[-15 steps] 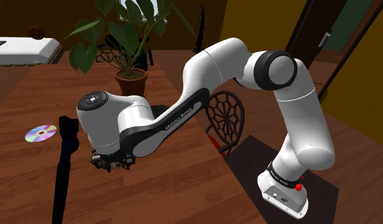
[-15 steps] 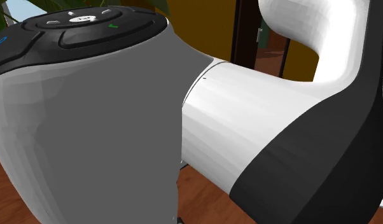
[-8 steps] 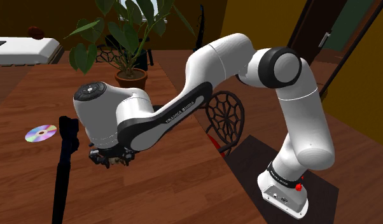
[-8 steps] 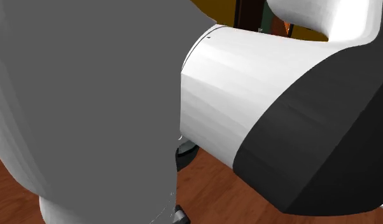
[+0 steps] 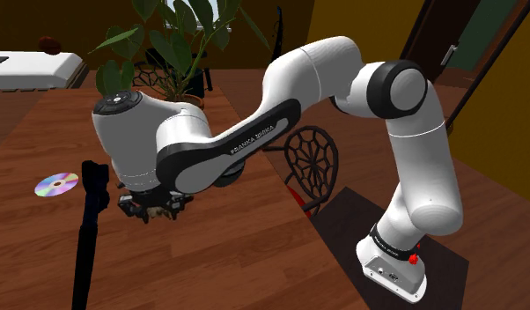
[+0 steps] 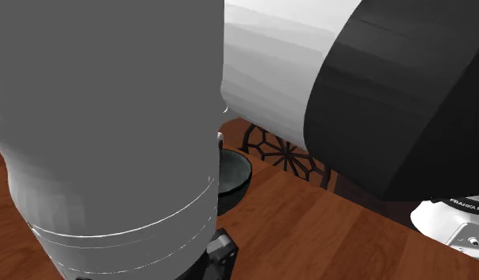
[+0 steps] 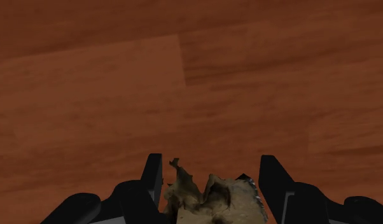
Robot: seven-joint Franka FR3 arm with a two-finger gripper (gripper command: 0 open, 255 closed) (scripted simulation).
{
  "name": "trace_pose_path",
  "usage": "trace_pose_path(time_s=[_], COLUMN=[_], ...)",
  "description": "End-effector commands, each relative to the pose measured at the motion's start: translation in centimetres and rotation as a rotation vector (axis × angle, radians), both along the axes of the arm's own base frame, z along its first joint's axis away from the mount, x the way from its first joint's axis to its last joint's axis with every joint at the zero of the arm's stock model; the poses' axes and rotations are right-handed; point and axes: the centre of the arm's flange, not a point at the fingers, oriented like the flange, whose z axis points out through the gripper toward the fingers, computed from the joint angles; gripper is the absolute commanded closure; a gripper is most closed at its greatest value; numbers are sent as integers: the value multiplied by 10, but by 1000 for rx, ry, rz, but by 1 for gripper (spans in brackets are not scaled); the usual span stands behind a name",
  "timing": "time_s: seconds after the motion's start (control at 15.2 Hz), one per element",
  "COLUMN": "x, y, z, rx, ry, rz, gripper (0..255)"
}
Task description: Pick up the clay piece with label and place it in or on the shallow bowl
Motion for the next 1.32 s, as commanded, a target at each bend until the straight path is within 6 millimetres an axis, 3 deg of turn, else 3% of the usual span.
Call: trace_pose_path(time_s=[0.0, 1.19, 1.25], x=[0, 0, 2], y=[1, 1, -12], z=[11, 104, 104], rx=[0, 0, 0], ry=[0, 0, 0], rz=[0, 0, 0], gripper=[255, 255, 255])
